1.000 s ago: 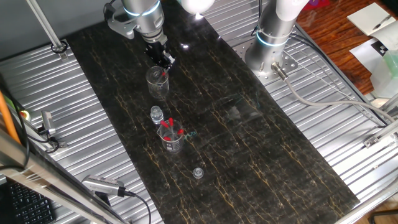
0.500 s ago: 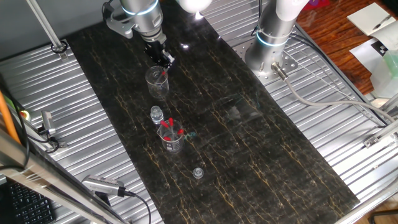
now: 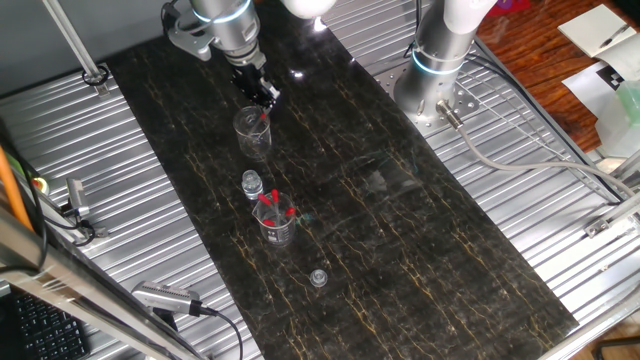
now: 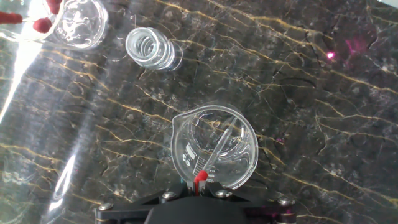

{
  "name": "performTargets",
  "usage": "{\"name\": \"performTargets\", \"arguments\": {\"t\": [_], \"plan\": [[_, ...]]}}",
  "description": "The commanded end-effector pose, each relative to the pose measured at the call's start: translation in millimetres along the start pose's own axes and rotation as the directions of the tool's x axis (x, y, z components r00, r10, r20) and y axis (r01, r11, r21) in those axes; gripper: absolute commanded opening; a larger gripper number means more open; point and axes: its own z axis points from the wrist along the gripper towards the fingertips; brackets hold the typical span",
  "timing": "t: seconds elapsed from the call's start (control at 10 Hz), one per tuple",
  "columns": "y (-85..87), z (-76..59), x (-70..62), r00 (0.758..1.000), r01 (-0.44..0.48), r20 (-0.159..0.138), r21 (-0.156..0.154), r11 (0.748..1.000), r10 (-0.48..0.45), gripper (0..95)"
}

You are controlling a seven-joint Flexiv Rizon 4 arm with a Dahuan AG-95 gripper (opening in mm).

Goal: Transfer liquid using a dropper

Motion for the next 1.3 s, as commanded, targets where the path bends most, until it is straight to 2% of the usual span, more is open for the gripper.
{"name": "performTargets", "arguments": {"t": [0.1,0.6,0.9,1.3], "plan": [[0.0,-2.0,0.0,1.0,-0.001,-0.002,-0.004,1.0,0.001,0.0],[2.7,-13.4,2.2,1.0,-0.008,-0.019,-0.02,1.0,0.007,0.0],[6.4,-25.3,4.2,0.999,-0.013,-0.037,-0.034,0.999,0.011,0.0],[10.6,-36.7,5.9,0.999,-0.021,-0.045,-0.037,0.999,0.019,0.0]]}}
